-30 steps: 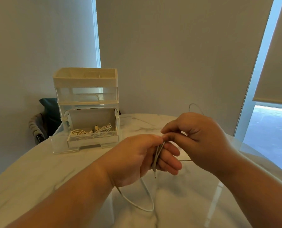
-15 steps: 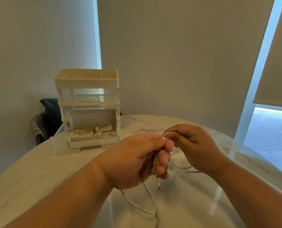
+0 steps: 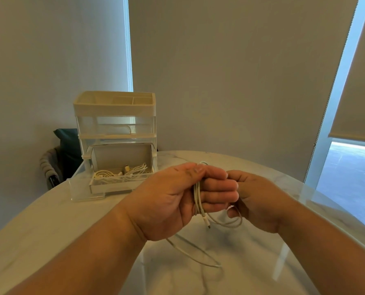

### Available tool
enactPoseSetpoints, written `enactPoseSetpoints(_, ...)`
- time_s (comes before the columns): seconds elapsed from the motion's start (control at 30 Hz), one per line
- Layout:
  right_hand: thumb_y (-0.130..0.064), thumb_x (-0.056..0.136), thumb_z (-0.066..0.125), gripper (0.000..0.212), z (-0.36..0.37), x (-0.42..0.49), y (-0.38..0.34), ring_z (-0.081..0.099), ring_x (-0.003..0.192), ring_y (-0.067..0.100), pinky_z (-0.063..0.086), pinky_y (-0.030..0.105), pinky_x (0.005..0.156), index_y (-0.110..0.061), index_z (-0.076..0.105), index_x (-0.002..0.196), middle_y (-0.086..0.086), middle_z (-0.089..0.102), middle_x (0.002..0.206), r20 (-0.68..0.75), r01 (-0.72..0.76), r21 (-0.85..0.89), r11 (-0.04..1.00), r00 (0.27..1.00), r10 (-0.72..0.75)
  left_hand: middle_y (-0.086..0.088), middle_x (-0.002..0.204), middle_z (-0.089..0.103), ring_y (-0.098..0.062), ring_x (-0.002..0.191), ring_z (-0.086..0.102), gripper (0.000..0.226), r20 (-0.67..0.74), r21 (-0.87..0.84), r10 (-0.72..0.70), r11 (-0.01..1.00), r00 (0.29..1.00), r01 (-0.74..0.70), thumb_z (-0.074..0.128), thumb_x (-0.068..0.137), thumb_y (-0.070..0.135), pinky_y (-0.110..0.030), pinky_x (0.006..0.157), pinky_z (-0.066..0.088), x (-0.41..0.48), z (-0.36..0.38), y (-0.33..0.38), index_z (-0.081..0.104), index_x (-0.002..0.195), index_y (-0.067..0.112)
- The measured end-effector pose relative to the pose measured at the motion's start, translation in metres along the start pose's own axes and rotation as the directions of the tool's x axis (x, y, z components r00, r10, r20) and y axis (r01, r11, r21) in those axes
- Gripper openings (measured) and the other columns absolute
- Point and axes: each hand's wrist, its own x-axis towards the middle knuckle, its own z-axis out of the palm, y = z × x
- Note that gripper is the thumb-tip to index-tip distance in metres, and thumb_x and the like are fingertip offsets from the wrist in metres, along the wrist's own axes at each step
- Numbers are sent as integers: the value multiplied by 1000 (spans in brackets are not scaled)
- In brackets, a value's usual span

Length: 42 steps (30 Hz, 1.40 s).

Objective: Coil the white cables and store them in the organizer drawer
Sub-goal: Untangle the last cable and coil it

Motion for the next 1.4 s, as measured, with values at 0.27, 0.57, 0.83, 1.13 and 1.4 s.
enactPoseSetpoints(0.27, -43, 82, 69, 34, 10, 3, 2, 34, 46, 11, 28, 24, 43, -9, 69, 82, 1, 53, 59, -124, -130, -17, 991, 984, 127, 10, 40, 34, -4, 33, 31, 34, 4, -265, -3, 964, 1000, 4, 46, 95, 25, -21, 42, 37, -1, -15, 14, 55, 64, 14)
enactPoseSetpoints(0.57, -40, 77, 78, 21, 14, -1, 1, 41, 45, 8, 36, 22, 46, -20, 76, 73, 0, 66, 64, -208, 74, -210, 975, 971, -119, 8, 42, 40, -6, 36, 37, 31, -14, -309, 85, 947, 996, -85, 47, 93, 24, -24, 50, 48, 1, -14, 11, 59, 66, 13)
enactPoseSetpoints(0.83, -9, 94, 64, 18, 48, -8, 7, 39, 46, 9, 32, 22, 45, -17, 81, 91, 5, 60, 65, 73, 2, 17, 1000, 997, -3, -7, 82, 72, -15, 67, 71, 28, -336, -319, 177, 903, 925, -288, 42, 100, 16, -32, 75, 62, 2, -25, 24, 65, 105, 2)
enactPoseSetpoints(1.13, -17, 84, 60, 30, 45, -9, 4, 32, 47, 6, 21, 18, 45, -7, 77, 107, 6, 56, 71, 377, -380, 396, 836, 897, 229, -10, 104, 76, -20, 101, 73, 28, -420, -108, 231, 947, 878, -301, 37, 104, 11, -31, 92, 51, 10, -23, 17, 64, 112, 6)
enactPoseSetpoints(1.4, -36, 82, 76, 27, 44, -17, 0, 44, 55, 13, 36, 25, 52, -12, 73, 93, 3, 54, 68, 130, -135, -305, 943, 975, 182, 7, 103, 76, -5, 102, 69, 22, -225, 675, 398, 722, 889, -152, 52, 100, 12, -23, 94, 52, 5, -17, -4, 71, 106, 21)
